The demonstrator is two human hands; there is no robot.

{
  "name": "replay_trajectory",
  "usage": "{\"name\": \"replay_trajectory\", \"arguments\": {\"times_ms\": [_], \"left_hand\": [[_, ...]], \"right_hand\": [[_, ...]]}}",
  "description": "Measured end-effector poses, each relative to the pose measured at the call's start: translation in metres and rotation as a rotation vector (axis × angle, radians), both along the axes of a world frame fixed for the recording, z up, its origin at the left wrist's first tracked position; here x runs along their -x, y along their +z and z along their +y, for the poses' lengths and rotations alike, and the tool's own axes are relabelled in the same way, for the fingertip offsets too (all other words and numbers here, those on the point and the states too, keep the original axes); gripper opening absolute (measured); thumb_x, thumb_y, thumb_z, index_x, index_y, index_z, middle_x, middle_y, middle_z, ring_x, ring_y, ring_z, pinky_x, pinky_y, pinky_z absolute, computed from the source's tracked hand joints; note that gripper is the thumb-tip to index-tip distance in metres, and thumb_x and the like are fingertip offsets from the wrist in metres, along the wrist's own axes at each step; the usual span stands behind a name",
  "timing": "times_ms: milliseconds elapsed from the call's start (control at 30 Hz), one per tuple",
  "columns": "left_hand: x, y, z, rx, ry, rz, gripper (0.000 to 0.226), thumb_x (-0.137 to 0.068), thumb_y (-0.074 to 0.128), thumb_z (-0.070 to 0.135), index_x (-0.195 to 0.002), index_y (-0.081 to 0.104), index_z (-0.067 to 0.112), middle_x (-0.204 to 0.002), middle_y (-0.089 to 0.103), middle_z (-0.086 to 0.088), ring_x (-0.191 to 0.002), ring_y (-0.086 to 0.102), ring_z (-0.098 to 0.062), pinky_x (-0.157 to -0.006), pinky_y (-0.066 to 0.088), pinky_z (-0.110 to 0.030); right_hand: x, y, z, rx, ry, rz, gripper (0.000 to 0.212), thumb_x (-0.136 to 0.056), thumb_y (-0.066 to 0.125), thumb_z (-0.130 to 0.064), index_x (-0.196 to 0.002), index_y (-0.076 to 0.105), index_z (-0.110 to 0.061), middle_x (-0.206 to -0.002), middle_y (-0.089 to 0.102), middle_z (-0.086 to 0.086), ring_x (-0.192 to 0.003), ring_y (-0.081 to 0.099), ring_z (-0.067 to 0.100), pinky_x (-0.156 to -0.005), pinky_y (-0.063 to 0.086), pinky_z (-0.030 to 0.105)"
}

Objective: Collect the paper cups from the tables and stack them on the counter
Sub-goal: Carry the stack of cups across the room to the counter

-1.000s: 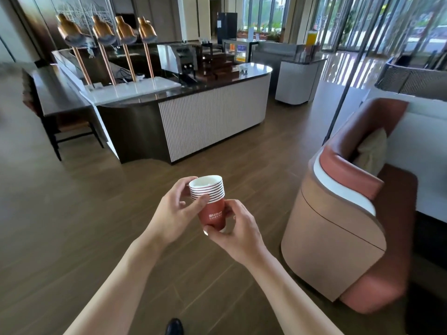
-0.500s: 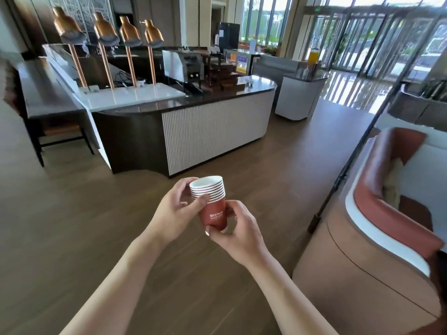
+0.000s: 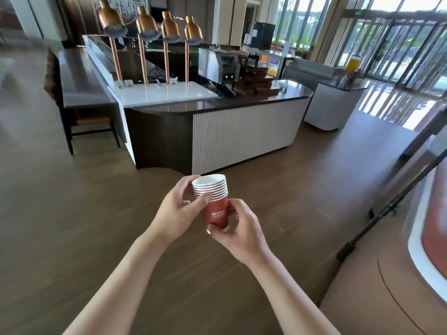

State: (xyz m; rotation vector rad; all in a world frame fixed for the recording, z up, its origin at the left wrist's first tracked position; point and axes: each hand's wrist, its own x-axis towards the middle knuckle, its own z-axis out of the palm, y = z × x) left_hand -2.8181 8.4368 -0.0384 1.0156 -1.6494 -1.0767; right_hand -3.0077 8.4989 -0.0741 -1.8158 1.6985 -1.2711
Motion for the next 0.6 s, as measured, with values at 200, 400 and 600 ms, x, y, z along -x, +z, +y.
{"name": "replay_trajectory", "arguments": {"times_ms": [200,400,600], "left_hand": [[-0.001,-0.008,-0.053,-0.011,0.038,-0.013,0.050,-0.086,0.071,0.058,-0.130,0.064,0.037,-0.126,0.070,0.023,-0.125,0.063,-0.002,-0.102,0.057,-0.051],[0.023,-0.016,-0.125,-0.004,0.074,-0.036,0.046,-0.086,0.070,0.058,-0.129,0.063,0.042,-0.126,0.069,0.025,-0.124,0.063,0.000,-0.100,0.058,-0.048],[0.073,-0.013,-0.213,0.004,0.085,-0.079,0.046,-0.087,0.069,0.058,-0.129,0.063,0.042,-0.128,0.069,0.022,-0.125,0.063,-0.001,-0.098,0.057,-0.044]], "right_hand": [[0.001,-0.008,-0.060,-0.037,0.043,-0.009,0.047,-0.071,0.084,-0.047,-0.110,0.060,-0.034,-0.108,0.063,-0.020,-0.108,0.062,0.007,-0.085,0.047,0.013],[0.026,-0.015,-0.139,-0.070,0.074,-0.017,0.048,-0.071,0.084,-0.047,-0.110,0.060,-0.032,-0.108,0.063,-0.019,-0.109,0.060,0.005,-0.088,0.042,0.010],[0.075,-0.017,-0.228,-0.066,0.082,-0.057,0.047,-0.070,0.082,-0.050,-0.108,0.060,-0.034,-0.107,0.063,-0.020,-0.107,0.061,0.005,-0.084,0.046,0.012]]}}
